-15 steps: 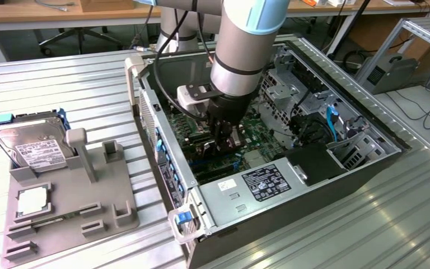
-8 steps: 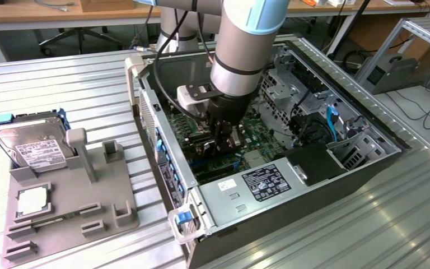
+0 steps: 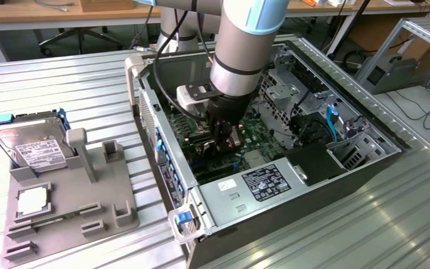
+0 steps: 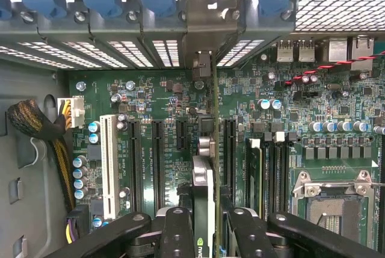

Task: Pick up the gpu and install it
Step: 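Insert the gpu into the slot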

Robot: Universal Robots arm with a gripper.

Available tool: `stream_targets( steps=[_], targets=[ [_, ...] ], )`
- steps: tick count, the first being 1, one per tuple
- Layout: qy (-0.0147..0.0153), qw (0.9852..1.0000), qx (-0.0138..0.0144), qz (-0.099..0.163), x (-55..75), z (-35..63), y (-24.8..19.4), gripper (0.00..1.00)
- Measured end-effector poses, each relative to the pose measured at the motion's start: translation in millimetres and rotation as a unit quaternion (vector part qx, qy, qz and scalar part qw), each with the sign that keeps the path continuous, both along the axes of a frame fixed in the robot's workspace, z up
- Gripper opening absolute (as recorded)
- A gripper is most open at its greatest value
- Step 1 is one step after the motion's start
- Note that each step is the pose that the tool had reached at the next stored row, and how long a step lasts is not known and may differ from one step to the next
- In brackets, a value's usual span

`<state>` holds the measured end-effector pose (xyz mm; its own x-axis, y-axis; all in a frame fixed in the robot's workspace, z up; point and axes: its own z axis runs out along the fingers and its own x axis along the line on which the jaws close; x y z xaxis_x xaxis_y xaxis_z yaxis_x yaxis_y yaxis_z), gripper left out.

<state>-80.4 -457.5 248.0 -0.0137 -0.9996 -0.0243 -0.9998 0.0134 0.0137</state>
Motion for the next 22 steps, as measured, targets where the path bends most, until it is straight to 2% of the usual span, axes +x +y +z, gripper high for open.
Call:
stream_targets(
  steps=[22],
  targets=[
    [0.0, 1.0, 0.0, 0.0, -0.3, 0.0, 1.2, 0.27]
  ],
)
